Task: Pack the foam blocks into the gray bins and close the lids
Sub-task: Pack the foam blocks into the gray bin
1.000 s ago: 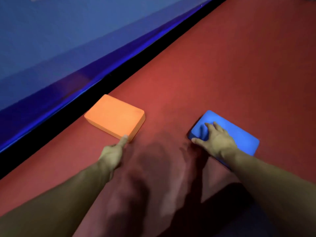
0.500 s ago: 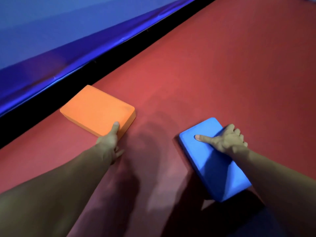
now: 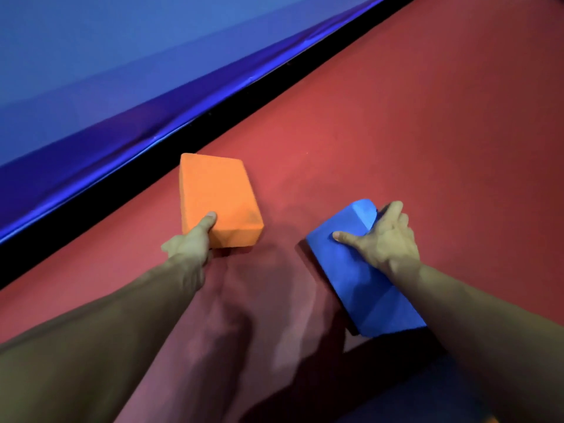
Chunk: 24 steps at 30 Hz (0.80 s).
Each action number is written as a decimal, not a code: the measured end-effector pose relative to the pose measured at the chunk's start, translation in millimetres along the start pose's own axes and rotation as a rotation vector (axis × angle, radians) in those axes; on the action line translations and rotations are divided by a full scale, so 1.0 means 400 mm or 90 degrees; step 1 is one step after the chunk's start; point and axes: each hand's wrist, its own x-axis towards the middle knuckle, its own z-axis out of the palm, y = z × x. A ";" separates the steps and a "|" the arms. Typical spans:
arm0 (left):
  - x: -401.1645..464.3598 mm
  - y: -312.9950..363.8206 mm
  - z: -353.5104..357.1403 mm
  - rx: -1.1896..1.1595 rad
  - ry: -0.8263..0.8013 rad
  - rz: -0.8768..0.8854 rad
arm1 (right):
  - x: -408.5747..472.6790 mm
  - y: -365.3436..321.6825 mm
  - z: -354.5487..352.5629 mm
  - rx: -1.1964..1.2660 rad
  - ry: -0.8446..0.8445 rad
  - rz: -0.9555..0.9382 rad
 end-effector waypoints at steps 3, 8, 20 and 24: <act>-0.073 0.014 -0.101 0.003 0.023 0.068 | -0.098 -0.058 -0.049 0.040 0.017 -0.037; -0.246 0.077 -0.311 -0.028 0.029 0.200 | -0.301 -0.198 -0.183 0.126 0.050 -0.111; -1.109 0.200 -1.180 -0.161 0.135 0.343 | -1.230 -0.267 -0.599 0.309 0.059 -0.301; -1.341 0.162 -1.484 -0.097 0.210 0.438 | -1.494 -0.300 -0.624 0.325 0.006 -0.379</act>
